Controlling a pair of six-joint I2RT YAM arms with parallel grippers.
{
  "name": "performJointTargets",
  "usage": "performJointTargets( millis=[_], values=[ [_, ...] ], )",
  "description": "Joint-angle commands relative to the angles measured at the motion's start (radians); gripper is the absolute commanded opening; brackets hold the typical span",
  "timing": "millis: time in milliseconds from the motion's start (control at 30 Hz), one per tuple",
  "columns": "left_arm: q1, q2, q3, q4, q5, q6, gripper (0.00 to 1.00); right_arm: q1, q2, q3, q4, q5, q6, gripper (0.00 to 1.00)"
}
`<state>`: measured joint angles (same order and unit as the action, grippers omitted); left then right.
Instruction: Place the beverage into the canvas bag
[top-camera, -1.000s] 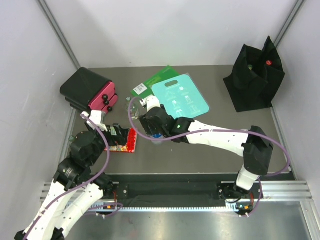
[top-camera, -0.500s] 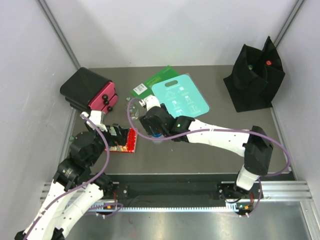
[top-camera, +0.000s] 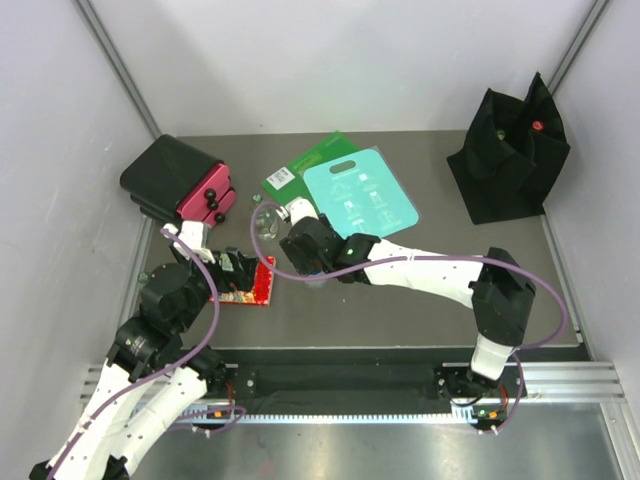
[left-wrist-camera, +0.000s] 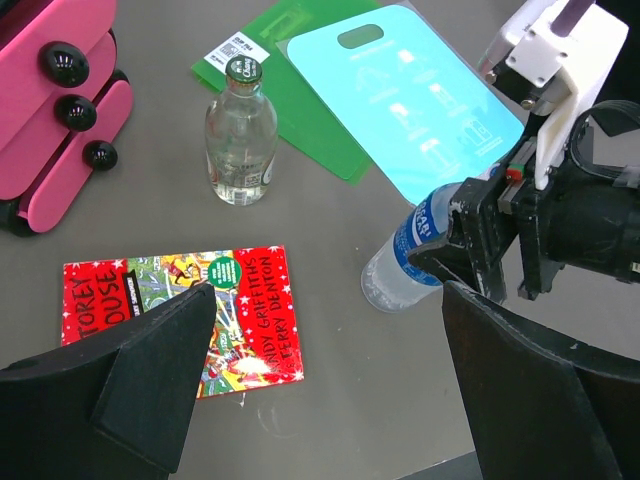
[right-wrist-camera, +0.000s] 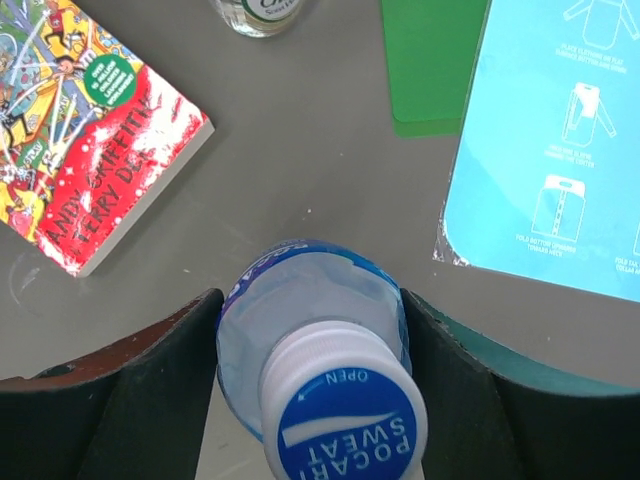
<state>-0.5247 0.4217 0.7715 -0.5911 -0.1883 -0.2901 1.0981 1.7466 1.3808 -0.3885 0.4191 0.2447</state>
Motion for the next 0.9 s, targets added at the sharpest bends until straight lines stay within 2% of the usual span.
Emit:
performJointTargets(
  millis=[0,33,133,200,233,333,467,667,867],
  values=[
    [-0.003,0.011,-0.008,0.025,0.000,-0.007,0.99,-0.010,-0.013,-0.006,0.068,-0.005,-0.015,0.60],
    [-0.001,0.012,-0.008,0.025,0.001,-0.007,0.99,-0.010,-0.031,-0.014,0.071,0.009,-0.016,0.48],
    [-0.003,0.015,-0.006,0.028,0.003,-0.009,0.99,-0.010,-0.070,0.001,0.051,0.029,-0.028,0.27],
    [-0.003,0.017,-0.005,0.030,0.006,-0.007,0.99,-0.010,-0.085,0.021,0.027,0.029,-0.042,0.19],
    [-0.001,0.020,0.000,0.034,0.009,-0.007,0.99,-0.012,-0.097,0.050,-0.005,0.027,-0.047,0.11],
    [-0.003,0.034,0.006,0.051,0.009,0.000,0.99,-0.024,-0.117,0.116,-0.077,-0.008,-0.055,0.00],
    [-0.003,0.075,0.034,0.065,0.015,0.014,0.99,-0.064,-0.167,0.198,-0.156,-0.061,-0.053,0.00],
    [-0.003,0.146,0.068,0.099,0.049,0.032,0.99,-0.217,-0.232,0.340,-0.272,-0.181,-0.070,0.00],
    [-0.001,0.170,0.005,0.149,0.069,0.052,0.99,-0.501,-0.252,0.524,-0.368,-0.163,-0.143,0.00]
  ],
)
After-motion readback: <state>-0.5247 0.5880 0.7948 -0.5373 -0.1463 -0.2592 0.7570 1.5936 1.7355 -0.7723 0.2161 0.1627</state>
